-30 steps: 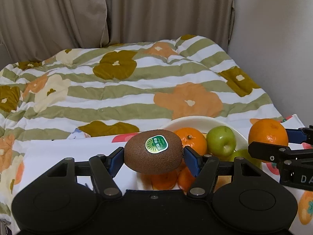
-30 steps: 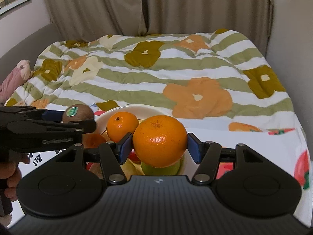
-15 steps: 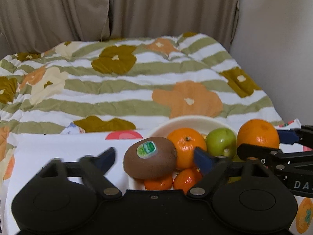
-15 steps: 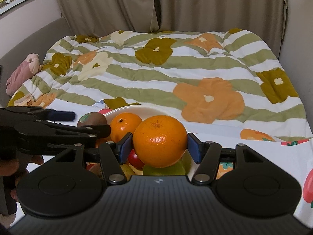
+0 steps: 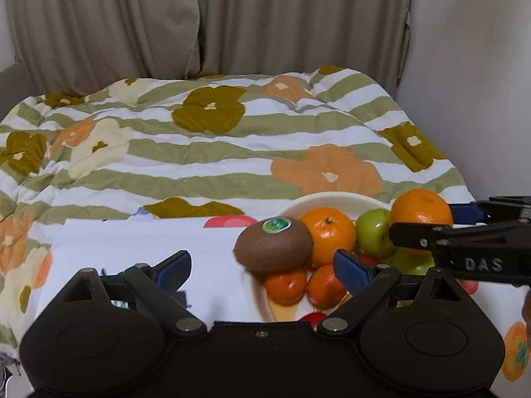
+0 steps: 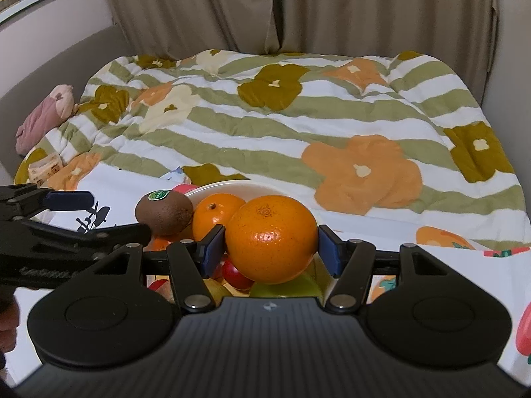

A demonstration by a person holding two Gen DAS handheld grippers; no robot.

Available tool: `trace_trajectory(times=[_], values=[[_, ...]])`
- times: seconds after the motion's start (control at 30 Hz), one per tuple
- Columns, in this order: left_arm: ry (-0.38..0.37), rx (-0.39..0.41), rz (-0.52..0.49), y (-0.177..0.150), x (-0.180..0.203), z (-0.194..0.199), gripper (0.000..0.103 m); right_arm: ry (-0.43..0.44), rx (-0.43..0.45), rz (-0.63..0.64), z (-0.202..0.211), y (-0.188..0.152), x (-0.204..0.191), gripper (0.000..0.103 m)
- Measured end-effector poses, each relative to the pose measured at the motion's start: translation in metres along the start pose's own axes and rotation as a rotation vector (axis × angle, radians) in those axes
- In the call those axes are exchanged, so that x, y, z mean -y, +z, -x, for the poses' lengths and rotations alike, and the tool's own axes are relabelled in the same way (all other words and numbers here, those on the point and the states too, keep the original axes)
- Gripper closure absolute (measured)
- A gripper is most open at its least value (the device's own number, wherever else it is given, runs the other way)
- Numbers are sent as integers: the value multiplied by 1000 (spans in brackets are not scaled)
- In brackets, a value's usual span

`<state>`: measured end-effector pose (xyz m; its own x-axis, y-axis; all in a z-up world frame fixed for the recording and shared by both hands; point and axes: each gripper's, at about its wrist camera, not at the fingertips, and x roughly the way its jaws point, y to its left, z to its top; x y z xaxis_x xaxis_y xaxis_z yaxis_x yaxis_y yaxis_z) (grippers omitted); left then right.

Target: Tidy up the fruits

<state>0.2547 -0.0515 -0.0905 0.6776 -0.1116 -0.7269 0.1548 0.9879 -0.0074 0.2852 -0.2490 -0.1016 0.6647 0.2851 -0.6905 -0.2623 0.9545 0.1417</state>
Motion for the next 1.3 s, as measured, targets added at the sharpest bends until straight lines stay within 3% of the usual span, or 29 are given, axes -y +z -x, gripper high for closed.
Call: trace_trajectory(times=[0.57, 0.6, 0.7, 0.73, 1.3], values=[[83, -22, -10, -25, -14, 23, 8, 43, -6, 73, -23, 0, -30, 27], [85, -24, -10, -25, -15, 23, 8, 45, -7, 79, -24, -1, -32, 25], [86, -27, -7, -27, -17, 25, 8, 28, 29, 107, -19, -1, -38, 3], [87, -27, -6, -28, -17, 26, 8, 13, 42, 113, -16, -1, -39, 0], [55, 34, -14, -33, -16, 67, 7, -73, 98, 85, 40, -8, -51, 0]])
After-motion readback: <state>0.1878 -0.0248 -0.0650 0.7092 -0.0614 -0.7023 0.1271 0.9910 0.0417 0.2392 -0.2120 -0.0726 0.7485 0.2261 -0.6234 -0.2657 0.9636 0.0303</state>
